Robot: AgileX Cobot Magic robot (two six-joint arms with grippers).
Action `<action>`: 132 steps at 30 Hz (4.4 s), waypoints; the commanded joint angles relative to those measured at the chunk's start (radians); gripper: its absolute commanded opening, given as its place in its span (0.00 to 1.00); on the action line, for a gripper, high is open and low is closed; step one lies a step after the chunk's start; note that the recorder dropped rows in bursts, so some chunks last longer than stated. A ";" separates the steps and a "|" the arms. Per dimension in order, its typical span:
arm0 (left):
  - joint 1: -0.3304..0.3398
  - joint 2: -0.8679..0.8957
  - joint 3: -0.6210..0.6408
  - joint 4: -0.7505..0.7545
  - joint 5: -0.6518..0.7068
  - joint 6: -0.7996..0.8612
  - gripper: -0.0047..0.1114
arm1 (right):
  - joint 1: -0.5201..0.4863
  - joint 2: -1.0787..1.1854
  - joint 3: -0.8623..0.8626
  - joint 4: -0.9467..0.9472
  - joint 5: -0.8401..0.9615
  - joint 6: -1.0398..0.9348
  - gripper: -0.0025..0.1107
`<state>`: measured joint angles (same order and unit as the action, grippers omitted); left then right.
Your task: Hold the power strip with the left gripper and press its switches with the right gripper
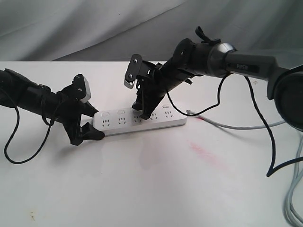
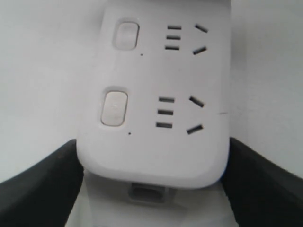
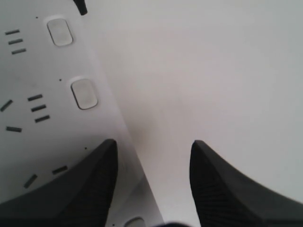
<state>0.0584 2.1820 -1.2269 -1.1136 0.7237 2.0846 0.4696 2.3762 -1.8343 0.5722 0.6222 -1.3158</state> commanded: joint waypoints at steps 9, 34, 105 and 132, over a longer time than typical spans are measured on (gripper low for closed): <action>0.000 0.008 -0.001 0.020 -0.012 0.009 0.54 | 0.000 0.062 0.001 -0.061 0.060 0.008 0.42; 0.000 0.008 -0.001 0.020 -0.012 0.009 0.54 | 0.019 0.065 0.001 -0.047 0.029 0.019 0.48; 0.000 0.008 -0.001 0.020 -0.012 0.009 0.54 | -0.073 -0.008 0.001 -0.084 0.048 0.065 0.48; 0.000 0.008 -0.001 0.020 -0.012 0.009 0.54 | -0.069 0.008 0.001 -0.084 0.096 0.065 0.48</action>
<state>0.0584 2.1820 -1.2269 -1.1136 0.7237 2.0846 0.3999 2.3674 -1.8349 0.4969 0.6687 -1.2514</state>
